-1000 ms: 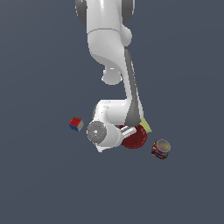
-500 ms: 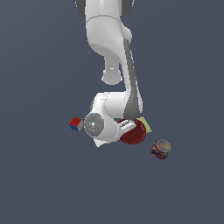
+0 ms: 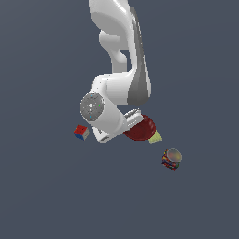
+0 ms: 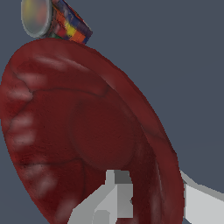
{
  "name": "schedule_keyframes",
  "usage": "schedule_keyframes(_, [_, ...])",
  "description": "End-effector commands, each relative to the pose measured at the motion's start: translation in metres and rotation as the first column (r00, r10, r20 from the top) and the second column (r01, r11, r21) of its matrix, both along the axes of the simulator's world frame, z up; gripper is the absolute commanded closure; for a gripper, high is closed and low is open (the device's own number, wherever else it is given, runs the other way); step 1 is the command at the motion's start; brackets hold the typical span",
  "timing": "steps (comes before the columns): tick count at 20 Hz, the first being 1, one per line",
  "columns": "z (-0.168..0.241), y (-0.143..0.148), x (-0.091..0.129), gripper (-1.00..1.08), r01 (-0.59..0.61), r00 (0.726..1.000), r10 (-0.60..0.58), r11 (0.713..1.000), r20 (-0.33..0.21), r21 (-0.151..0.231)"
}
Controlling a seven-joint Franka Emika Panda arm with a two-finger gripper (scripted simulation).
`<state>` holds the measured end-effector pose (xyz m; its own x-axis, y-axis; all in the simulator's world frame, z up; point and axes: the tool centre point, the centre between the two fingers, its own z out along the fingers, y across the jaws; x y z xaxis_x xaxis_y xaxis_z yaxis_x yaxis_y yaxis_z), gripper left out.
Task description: Pick up a designated object from a clutter of objects.
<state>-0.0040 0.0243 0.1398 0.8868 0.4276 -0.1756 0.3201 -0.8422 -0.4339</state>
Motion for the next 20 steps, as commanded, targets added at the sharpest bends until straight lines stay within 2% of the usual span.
schedule_keyframes(1, [0.025,-0.005,-0.009,1.08,0.0,1.0,0.0,1.0,0.002,0.0])
schedule_keyframes(20, [0.226,-0.044,-0.081,1.08,0.001,1.0,-0.001,1.0,0.002,0.0])
